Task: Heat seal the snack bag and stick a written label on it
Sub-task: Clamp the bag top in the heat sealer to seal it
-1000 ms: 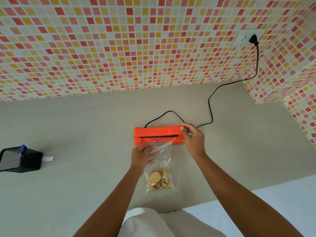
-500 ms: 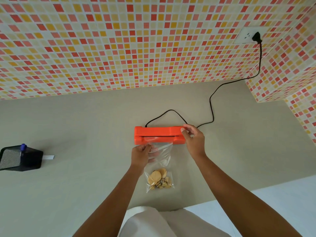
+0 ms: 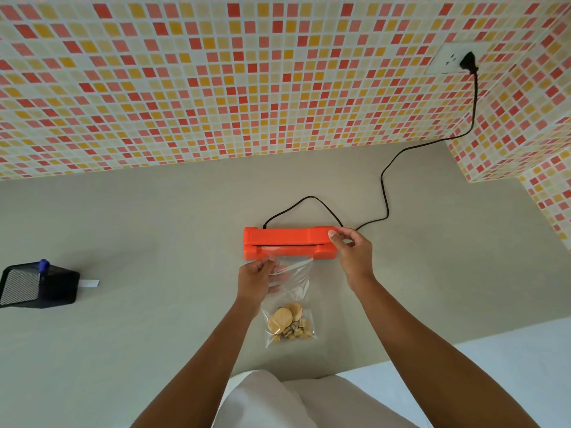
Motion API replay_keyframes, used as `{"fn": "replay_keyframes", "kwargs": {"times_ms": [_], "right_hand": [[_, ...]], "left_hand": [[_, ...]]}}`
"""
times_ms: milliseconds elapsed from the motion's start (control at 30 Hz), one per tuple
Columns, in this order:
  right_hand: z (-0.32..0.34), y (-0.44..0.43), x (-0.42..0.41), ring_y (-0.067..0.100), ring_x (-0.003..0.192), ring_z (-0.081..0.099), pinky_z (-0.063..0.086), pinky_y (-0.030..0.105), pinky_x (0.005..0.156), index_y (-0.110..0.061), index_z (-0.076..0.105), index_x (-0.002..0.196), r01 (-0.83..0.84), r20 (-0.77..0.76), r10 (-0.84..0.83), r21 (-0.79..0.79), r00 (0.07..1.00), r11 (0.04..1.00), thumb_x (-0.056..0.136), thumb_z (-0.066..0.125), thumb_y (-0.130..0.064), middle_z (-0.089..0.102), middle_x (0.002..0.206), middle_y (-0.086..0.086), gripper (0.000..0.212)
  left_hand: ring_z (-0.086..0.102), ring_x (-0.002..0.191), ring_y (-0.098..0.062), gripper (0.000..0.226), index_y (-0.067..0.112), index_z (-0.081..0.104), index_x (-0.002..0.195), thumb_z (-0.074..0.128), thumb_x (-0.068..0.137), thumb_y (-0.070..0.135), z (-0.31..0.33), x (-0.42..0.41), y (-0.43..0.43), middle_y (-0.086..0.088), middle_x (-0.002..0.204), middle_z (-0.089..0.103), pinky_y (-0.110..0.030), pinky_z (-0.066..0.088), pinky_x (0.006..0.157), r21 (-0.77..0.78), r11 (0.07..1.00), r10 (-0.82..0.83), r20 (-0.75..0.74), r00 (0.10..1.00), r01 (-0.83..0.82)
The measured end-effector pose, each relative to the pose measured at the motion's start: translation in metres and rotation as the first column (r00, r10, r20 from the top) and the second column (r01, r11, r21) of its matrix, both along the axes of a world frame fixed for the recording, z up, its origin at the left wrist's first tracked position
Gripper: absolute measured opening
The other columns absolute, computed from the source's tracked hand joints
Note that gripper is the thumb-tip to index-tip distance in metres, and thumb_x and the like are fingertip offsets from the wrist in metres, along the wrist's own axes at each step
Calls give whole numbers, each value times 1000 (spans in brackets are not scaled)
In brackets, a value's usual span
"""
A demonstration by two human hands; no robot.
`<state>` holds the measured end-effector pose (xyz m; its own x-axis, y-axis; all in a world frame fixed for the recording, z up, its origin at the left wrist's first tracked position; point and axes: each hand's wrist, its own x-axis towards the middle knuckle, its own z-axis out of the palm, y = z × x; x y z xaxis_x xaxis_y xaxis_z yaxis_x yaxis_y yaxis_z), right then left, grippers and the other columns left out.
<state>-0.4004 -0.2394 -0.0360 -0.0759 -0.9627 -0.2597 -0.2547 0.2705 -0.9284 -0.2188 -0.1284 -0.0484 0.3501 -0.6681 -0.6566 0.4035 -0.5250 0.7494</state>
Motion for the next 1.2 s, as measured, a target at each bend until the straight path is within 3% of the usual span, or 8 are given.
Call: {"fn": "replay_keyframes", "kwargs": {"times_ms": [133, 500, 733, 1000, 1200], "right_hand": [[1, 1, 0, 11, 67, 50, 47, 22, 66, -23, 73, 100, 3, 26, -4, 12, 1000, 1000, 86, 75, -28, 64, 89, -3, 15], [-2, 1, -1, 10, 67, 49, 47, 21, 67, -22, 73, 105, -16, 17, 16, 9, 1000, 1000, 87, 74, -31, 65, 91, -4, 20], [1, 1, -1, 8, 64, 48, 45, 8, 57, -23, 71, 102, -25, 15, 25, -7, 1000, 1000, 88, 74, -28, 63, 90, -5, 16], [0, 0, -2, 10, 65, 49, 46, 9, 58, -27, 70, 99, -32, 4, 32, -12, 999, 999, 88, 74, -30, 64, 91, -3, 12], [-1, 0, -2, 10, 67, 50, 46, 15, 64, -17, 74, 107, -22, -9, 22, -10, 1000, 1000, 87, 74, -29, 66, 92, -2, 23]], "left_hand": [[75, 83, -27, 25, 3, 68, 95, 56, 98, 25, 1, 0, 1, -16, 99, 75, -42, 59, 71, -2, 1000, -6, -5, 1000, 6], [76, 81, -23, 27, 0, 67, 100, 56, 98, 25, 4, 0, 2, -15, 98, 75, -39, 59, 69, -2, 1000, -7, 1, 1000, 7], [76, 81, -22, 24, 4, 68, 97, 55, 98, 24, 6, -1, 1, -11, 96, 76, -38, 59, 68, 6, 1000, -12, 12, 1000, 12], [76, 81, -22, 26, 1, 67, 98, 55, 99, 24, 5, -1, 0, -13, 98, 76, -38, 59, 69, 21, 1000, -12, 15, 1000, 12], [76, 80, -20, 26, 0, 67, 99, 54, 99, 23, 9, -2, 0, -11, 94, 76, -31, 57, 58, 28, 1000, -9, 17, 1000, 8]]}}
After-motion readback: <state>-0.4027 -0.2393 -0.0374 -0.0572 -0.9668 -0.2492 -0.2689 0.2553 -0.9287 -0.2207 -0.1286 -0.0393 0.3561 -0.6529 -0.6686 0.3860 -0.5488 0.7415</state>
